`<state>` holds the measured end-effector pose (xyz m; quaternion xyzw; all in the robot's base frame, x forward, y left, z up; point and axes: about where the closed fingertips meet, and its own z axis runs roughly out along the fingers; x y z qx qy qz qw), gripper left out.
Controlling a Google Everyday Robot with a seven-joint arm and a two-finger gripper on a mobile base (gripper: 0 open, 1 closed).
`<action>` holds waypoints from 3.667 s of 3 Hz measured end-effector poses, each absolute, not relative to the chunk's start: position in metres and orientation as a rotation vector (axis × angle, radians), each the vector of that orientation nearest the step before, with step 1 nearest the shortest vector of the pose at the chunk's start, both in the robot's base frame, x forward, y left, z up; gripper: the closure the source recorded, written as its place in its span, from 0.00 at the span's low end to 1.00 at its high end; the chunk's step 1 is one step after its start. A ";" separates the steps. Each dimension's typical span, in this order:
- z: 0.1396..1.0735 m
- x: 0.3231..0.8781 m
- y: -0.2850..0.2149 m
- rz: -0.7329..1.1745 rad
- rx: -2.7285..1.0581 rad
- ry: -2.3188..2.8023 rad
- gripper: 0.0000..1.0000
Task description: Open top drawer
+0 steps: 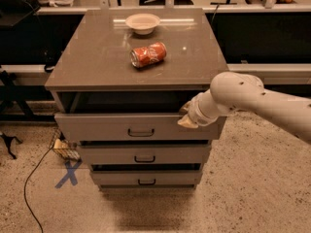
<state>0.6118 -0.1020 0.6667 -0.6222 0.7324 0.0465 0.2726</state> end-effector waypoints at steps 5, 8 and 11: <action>0.660 0.610 -0.088 0.199 -1.803 1.929 0.00; 0.656 0.610 -0.089 0.218 -1.855 1.923 0.47; 0.685 0.577 -0.118 0.154 -1.838 1.877 1.00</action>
Offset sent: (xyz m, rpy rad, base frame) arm -0.0001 0.0003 -0.0002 0.0000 0.0005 0.0006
